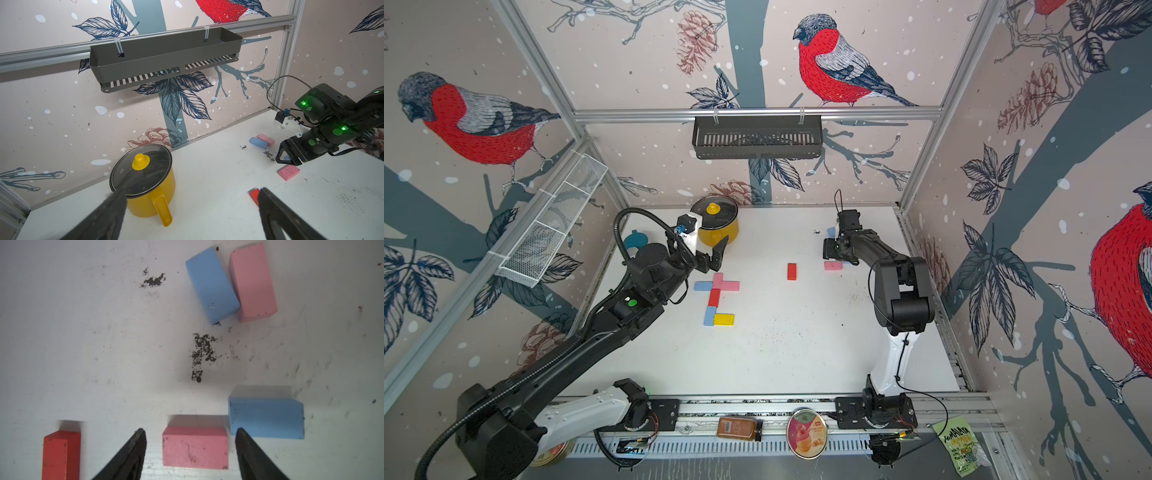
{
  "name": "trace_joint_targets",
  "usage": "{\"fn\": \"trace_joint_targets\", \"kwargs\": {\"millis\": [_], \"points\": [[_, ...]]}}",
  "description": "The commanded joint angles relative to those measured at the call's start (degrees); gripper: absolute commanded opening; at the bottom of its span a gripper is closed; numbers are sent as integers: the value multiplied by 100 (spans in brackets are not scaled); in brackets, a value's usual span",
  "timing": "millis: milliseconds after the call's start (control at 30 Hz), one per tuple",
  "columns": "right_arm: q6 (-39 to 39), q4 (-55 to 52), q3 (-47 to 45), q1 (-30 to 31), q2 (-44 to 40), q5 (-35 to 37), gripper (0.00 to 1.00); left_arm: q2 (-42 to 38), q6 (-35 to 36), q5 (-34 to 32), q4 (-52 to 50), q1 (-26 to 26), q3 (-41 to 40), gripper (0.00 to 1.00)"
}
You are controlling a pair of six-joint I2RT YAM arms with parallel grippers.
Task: Assemble the letter t with building blocks
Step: Adjust the building block at the center of the board.
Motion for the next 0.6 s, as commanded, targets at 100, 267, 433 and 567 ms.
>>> {"fn": "trace_joint_targets", "kwargs": {"millis": [100,267,433,567], "points": [[186,-426,526,153,465,938,62,40,-57,49,130,0,72,98],[239,-541,840,209,763,1247,62,70,-66,31,111,2,87,98],[230,-600,916,275,913,1445,62,90,-57,5,82,4,112,98],[214,-569,782,293,903,1449,63,109,-67,-6,61,6,124,98]]}}
